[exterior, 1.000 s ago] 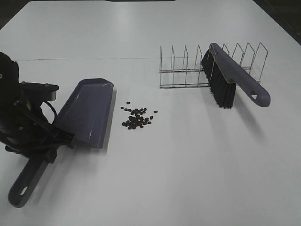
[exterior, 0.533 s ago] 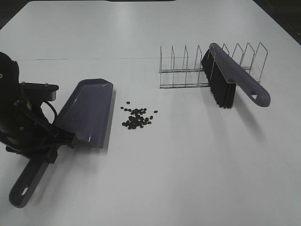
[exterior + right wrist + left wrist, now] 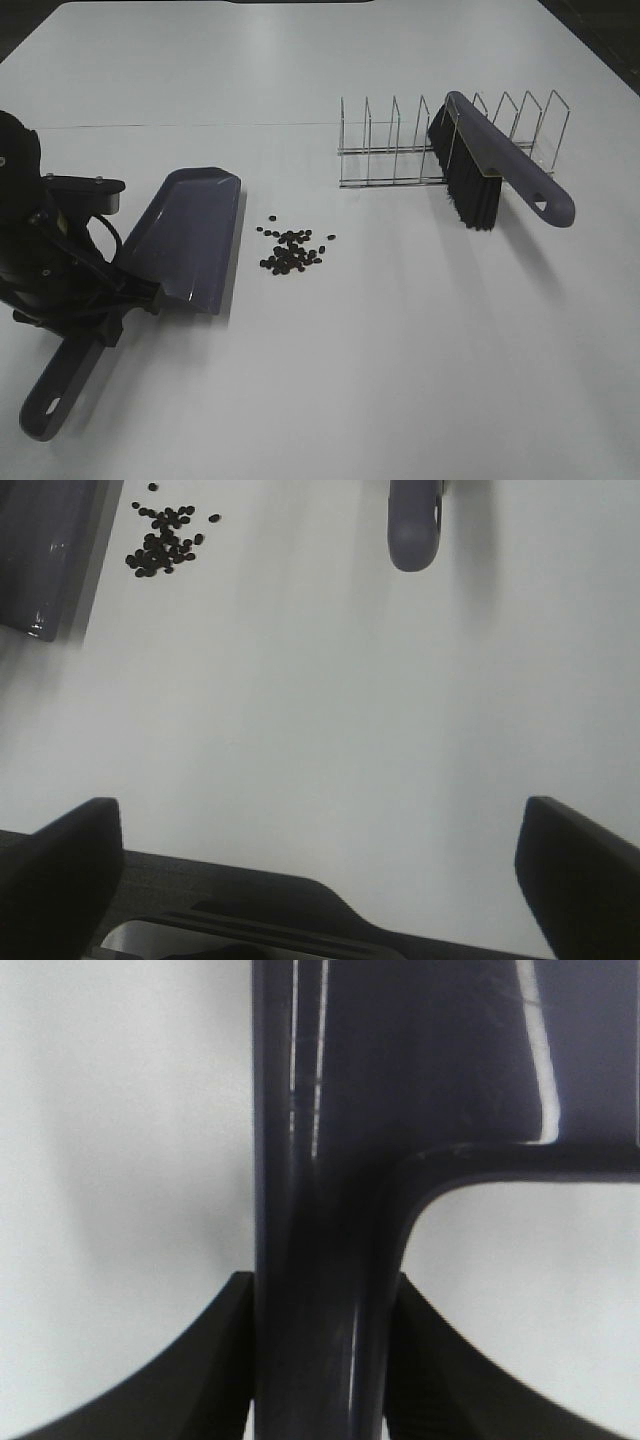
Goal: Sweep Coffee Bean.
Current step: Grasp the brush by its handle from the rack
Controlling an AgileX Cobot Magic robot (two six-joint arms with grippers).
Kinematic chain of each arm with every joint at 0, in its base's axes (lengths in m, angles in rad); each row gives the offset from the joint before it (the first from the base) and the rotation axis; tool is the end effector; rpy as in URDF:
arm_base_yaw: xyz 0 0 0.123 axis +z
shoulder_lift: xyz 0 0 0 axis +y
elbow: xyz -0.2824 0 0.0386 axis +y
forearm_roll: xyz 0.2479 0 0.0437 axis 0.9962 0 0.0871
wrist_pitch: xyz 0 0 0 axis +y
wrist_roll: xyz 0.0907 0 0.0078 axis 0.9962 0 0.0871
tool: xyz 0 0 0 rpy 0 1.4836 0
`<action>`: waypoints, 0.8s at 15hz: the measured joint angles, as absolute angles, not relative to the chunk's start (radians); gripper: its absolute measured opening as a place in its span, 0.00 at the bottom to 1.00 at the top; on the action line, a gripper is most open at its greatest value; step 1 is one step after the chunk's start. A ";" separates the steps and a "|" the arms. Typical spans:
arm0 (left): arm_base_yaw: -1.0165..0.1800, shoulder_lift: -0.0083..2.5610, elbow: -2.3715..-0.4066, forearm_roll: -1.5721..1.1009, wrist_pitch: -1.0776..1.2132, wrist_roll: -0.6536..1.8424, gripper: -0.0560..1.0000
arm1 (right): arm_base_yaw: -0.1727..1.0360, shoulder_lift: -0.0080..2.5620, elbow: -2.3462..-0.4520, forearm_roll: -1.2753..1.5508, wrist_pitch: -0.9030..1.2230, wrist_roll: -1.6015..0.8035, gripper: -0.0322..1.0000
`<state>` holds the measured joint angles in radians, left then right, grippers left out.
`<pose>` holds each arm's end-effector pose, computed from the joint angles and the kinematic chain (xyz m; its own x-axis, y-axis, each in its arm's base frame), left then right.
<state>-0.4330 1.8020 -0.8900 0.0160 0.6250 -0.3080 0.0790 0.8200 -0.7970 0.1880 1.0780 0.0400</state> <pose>0.2722 -0.1249 0.1294 -0.9838 0.1345 -0.1182 0.1385 0.9900 -0.0262 0.1307 0.0254 0.3179 -0.8566 0.0602 -0.5124 -0.0553 0.9767 0.2072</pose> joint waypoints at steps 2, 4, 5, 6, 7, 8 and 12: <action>-0.433 1.802 -0.890 0.012 0.620 -0.308 0.35 | 0.079 0.985 -0.900 0.189 1.092 0.035 0.99; -0.433 1.802 -0.890 -0.009 0.602 -0.308 0.35 | 0.079 1.165 -1.004 0.184 1.108 -0.006 0.99; -0.433 1.802 -0.890 -0.013 0.600 -0.308 0.35 | 0.079 1.243 -1.060 0.174 1.088 -0.033 0.99; -0.433 1.802 -0.890 -0.013 0.600 -0.308 0.35 | 0.079 1.342 -1.126 0.165 1.000 -0.080 0.99; -0.433 1.802 -0.890 -0.014 0.602 -0.308 0.35 | 0.079 1.402 -1.163 0.159 0.951 -0.103 0.99; -0.433 1.802 -0.890 -0.014 0.603 -0.308 0.35 | 0.079 1.464 -1.211 0.154 0.944 -0.117 0.99; -0.433 1.802 -0.890 -0.020 0.604 -0.308 0.35 | 0.079 1.768 -1.500 0.086 1.063 -0.124 0.99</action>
<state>-0.4330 1.8020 -0.8900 -0.0200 0.6040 -0.3080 0.0790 1.7680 -1.5000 0.0860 1.0630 -0.1240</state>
